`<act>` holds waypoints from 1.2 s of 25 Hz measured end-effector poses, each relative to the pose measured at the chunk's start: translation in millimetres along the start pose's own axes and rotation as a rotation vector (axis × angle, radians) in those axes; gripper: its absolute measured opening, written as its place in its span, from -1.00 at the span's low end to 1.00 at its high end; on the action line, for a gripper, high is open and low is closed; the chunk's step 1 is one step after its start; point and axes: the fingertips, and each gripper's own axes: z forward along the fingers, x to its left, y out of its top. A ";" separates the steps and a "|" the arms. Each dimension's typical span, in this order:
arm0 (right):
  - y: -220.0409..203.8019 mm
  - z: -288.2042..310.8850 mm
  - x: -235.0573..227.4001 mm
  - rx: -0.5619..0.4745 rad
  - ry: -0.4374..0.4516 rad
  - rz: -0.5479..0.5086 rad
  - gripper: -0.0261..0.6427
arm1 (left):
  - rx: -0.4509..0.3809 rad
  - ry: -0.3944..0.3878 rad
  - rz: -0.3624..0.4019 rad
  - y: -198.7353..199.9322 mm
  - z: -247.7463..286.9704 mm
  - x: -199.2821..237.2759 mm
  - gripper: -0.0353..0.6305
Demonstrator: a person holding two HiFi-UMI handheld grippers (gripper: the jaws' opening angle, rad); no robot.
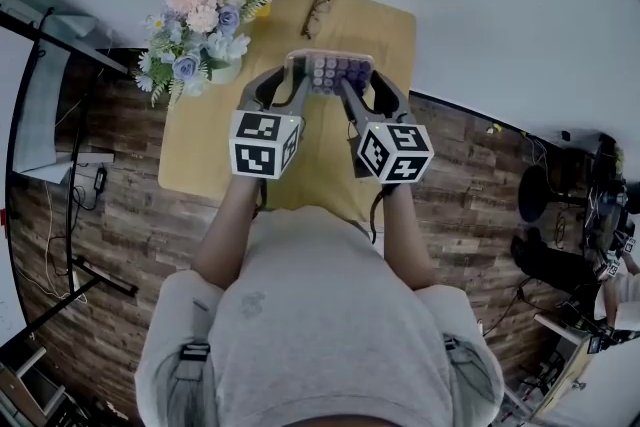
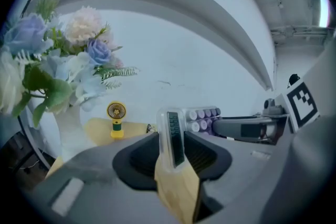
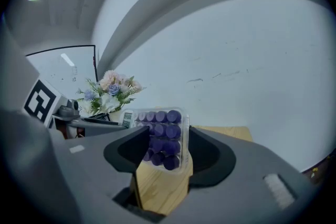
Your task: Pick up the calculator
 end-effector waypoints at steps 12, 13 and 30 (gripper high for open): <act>58.6 -53.3 13.6 -0.156 0.006 -0.095 -0.21 | -0.162 0.011 0.073 55.5 -40.6 -39.4 -0.46; 62.7 -58.5 15.7 -0.168 0.009 -0.100 -0.21 | -0.174 0.013 0.082 59.4 -45.4 -42.9 -0.46; 100.9 -138.7 44.4 -0.312 0.034 -0.201 -0.21 | -0.316 0.060 0.190 94.5 -117.3 -98.4 -0.46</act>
